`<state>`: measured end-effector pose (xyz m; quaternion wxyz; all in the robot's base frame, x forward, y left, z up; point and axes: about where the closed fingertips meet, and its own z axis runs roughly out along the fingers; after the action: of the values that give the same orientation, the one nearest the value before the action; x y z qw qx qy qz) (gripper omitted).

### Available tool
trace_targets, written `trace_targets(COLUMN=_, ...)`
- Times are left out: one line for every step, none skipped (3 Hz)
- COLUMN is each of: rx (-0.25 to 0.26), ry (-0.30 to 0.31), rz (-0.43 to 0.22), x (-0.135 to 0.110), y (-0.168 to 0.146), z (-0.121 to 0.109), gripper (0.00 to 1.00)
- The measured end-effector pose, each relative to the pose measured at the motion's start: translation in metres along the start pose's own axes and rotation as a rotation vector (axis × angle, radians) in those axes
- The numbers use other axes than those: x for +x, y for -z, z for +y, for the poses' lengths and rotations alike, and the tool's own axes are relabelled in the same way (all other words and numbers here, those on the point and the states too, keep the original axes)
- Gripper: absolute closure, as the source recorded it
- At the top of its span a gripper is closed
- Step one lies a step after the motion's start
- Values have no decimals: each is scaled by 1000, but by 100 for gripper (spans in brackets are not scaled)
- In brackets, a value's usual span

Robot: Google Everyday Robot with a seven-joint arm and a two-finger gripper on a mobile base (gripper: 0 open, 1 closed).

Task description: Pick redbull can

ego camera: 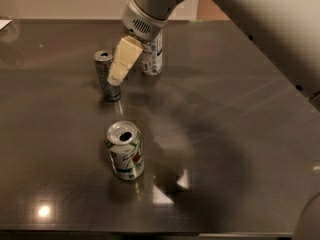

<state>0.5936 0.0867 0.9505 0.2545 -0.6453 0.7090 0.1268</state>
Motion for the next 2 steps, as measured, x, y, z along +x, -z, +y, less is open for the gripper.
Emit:
trace_targets(rx=-25, ry=-2, rz=-16, x=-12, y=-16, z=0, gripper=0)
trace_targets(rx=-50, ry=5, rz=-21, x=-20, y=-29, z=2, gripper=0)
